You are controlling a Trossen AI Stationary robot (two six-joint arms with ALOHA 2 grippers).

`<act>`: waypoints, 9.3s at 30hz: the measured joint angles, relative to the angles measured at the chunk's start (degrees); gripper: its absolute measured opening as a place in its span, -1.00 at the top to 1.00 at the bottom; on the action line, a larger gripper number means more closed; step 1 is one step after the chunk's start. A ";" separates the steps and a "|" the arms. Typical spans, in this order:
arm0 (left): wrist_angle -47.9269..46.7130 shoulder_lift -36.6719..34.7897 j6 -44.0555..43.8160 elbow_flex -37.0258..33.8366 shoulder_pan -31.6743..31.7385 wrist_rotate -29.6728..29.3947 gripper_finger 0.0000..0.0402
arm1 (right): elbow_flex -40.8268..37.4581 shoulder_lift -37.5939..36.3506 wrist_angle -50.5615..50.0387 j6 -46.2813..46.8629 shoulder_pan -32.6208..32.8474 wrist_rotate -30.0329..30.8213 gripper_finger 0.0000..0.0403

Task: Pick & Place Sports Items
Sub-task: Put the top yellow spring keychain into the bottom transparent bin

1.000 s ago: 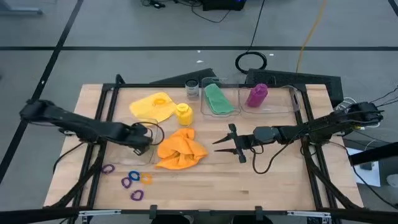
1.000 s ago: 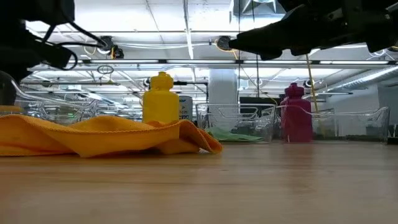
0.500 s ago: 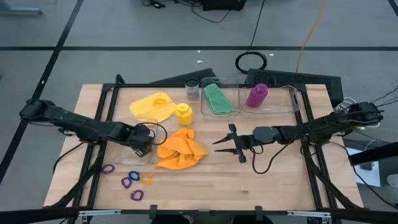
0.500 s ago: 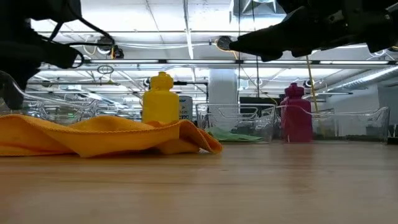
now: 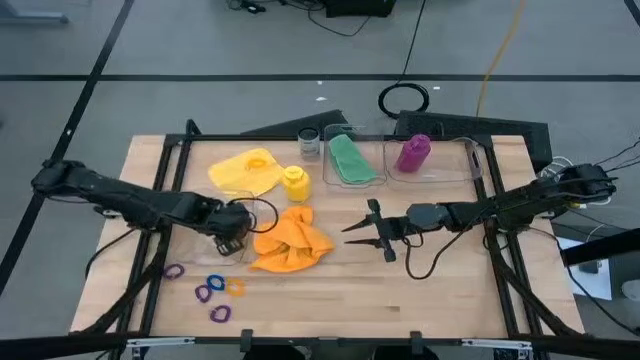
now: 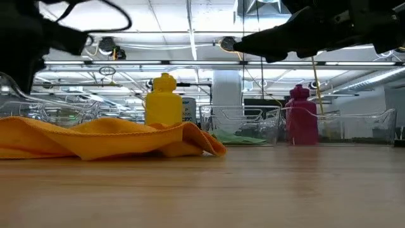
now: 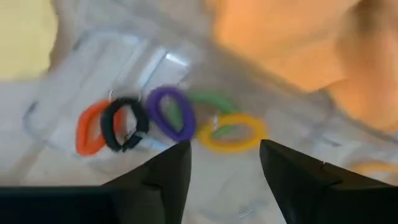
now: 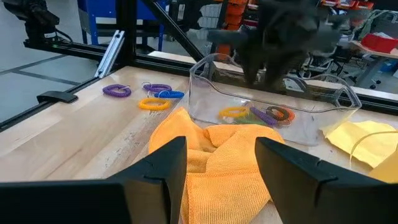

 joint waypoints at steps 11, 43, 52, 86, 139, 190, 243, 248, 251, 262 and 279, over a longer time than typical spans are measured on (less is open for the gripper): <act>-0.14 0.00 18.58 13.73 4.28 -12.63 0.18 | 0.00 0.00 0.02 0.00 0.00 0.00 0.33; 9.42 21.09 59.86 19.12 53.66 0.45 0.19 | -0.01 0.00 0.00 -0.02 0.02 0.00 0.33; 9.49 29.37 49.22 19.12 57.85 0.48 0.19 | 0.00 0.00 -0.85 -0.02 0.00 0.00 0.33; 13.00 32.68 31.97 16.84 61.27 -2.61 0.19 | -0.01 0.00 -0.87 -0.02 0.00 -0.02 0.33; 15.11 27.94 37.59 13.70 61.07 -4.05 1.00 | -0.02 0.00 -0.85 -0.02 0.02 0.00 0.33; 13.58 22.05 62.31 10.20 52.35 -0.62 -0.02 | -0.02 0.00 -0.87 -0.02 0.02 -0.02 0.33; 22.74 28.22 65.54 6.53 54.53 -6.05 0.24 | -0.02 0.00 -0.86 -1.09 0.02 -0.01 0.33; 22.83 28.30 65.67 6.53 54.90 -6.13 0.24 | 0.00 0.00 -0.87 -1.09 0.00 -0.02 0.33; 22.91 28.30 65.49 6.53 55.33 -6.13 0.29 | 0.00 0.00 -0.85 -1.09 0.01 0.00 0.33; 22.88 28.28 65.71 6.53 55.93 -5.28 0.98 | -0.01 0.00 -0.87 -1.09 0.02 -0.02 0.33; 19.90 24.65 65.76 9.71 55.80 -6.08 1.00 | 0.00 0.00 -0.87 -1.09 0.00 0.00 0.33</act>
